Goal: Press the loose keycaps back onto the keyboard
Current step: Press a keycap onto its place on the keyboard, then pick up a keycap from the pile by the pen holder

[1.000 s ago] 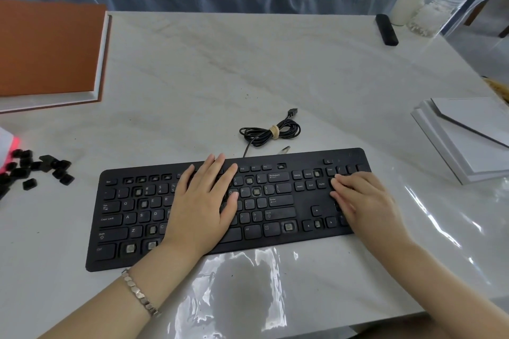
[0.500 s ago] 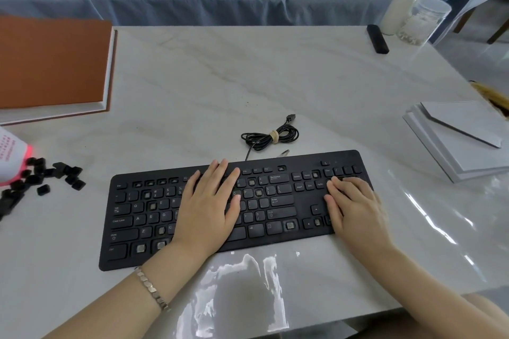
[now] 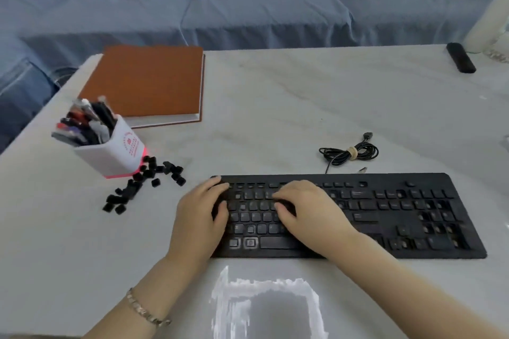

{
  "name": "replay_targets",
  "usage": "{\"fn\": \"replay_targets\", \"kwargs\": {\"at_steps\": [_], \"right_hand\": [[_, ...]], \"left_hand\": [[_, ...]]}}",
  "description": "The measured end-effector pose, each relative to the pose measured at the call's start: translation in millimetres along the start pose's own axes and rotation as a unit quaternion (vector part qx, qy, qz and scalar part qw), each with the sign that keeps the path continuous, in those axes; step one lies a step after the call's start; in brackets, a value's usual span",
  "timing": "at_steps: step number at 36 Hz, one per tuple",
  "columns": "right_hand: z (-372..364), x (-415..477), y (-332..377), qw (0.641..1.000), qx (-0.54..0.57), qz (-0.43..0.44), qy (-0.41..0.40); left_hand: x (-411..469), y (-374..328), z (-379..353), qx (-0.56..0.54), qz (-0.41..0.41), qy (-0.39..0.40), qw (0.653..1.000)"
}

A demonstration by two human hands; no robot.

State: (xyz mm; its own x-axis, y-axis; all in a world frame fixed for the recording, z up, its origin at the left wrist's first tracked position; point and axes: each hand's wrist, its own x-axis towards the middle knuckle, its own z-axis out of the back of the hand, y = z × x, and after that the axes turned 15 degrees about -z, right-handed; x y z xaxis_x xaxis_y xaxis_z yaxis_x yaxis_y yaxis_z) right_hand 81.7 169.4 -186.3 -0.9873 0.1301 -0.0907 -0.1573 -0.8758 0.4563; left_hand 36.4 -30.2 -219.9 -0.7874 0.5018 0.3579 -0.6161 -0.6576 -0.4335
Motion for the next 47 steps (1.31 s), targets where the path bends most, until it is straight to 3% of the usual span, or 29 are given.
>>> {"fn": "replay_targets", "kwargs": {"at_steps": [5,9,13,21,30,47], "right_hand": [[-21,15,46,0.998,-0.004,0.031,0.056],[-33,24,65,0.997,0.000,0.040,0.072],[-44,33,80,0.996,0.001,0.051,0.075],[-68,70,118,0.992,0.021,0.061,0.109],[-92,113,151,0.986,-0.057,0.038,0.153],[-96,108,156,0.987,-0.040,0.038,0.153]], "left_hand": [[-23,54,41,0.111,0.099,-0.015,0.989],[-41,88,60,0.161,0.203,0.021,0.966],[-50,109,66,0.157,0.251,0.038,0.955],[-58,124,72,0.033,0.215,-0.001,0.976],[-60,119,73,-0.005,0.186,0.033,0.982],[-64,119,71,-0.045,0.170,0.032,0.984]]}}
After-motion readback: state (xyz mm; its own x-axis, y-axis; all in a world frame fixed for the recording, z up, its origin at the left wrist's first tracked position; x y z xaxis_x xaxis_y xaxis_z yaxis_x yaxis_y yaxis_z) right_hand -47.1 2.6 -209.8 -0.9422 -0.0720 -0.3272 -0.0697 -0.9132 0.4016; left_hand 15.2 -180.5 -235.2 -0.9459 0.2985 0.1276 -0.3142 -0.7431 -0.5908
